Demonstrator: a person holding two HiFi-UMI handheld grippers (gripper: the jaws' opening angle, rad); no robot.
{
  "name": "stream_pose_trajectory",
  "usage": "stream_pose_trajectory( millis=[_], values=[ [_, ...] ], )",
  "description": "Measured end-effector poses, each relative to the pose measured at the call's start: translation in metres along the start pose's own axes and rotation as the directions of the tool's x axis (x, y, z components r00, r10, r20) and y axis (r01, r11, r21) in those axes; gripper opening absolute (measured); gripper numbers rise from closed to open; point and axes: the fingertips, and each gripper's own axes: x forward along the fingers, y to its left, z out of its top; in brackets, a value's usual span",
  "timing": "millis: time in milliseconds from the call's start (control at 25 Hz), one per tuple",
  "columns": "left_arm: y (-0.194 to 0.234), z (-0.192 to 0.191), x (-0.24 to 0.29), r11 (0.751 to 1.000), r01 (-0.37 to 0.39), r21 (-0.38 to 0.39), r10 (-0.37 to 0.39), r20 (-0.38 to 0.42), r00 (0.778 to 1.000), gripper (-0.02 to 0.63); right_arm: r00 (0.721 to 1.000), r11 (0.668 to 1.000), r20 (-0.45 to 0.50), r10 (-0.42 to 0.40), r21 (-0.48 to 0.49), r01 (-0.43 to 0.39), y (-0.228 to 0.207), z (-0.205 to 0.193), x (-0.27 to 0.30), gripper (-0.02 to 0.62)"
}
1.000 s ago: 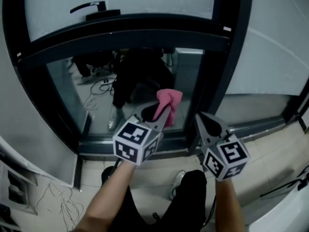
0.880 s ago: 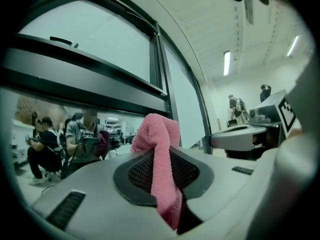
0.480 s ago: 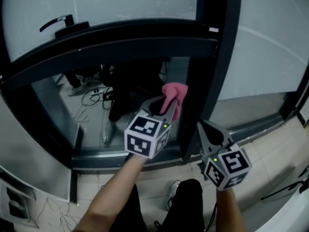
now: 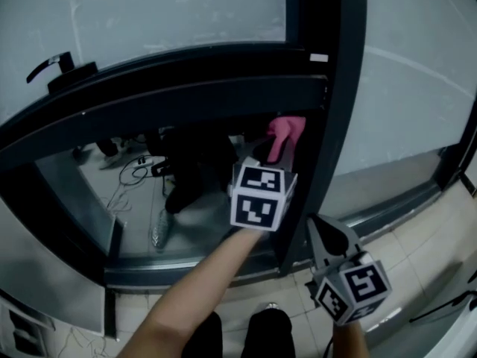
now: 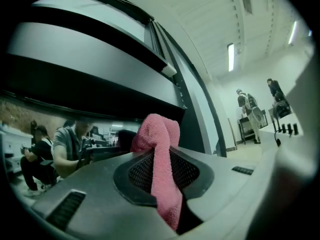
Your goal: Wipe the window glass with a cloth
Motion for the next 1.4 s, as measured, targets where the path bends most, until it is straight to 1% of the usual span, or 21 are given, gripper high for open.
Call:
stream_pose_trajectory(
  millis=[120, 360, 680, 920, 1400],
  values=[
    [-0.002, 0.005, 0.018, 0.999, -0.033, 0.007, 0.033, 0.014, 0.999, 0.061, 1.000, 1.000, -0.003, -0.017, 0.003, 0.017, -0.014, -0.004, 0.000, 0.006],
    [-0.003, 0.012, 0.037, 0.998, -0.058, 0.000, 0.057, 0.029, 0.998, 0.061, 0.999, 0.999, -0.011, -0.044, 0.001, 0.044, -0.036, 0.000, 0.008, 0.006],
    [0.005, 0.009, 0.041, 0.996, -0.083, 0.018, 0.083, 0.019, 0.996, 0.061, 0.999, 0.999, -0.026, -0.031, -0.012, 0.031, -0.034, 0.010, 0.013, 0.006],
    [0.025, -0.002, 0.019, 0.993, -0.120, 0.011, 0.120, 0.001, 0.993, 0.061, 0.999, 1.000, -0.032, -0.017, -0.018, 0.017, -0.023, 0.011, 0.015, 0.007],
    [0.105, -0.003, -0.055, 0.973, -0.232, 0.020, 0.232, -0.010, 0.973, 0.061, 0.997, 0.997, -0.037, 0.073, -0.032, -0.074, 0.038, 0.014, 0.041, 0.006]
  ],
)
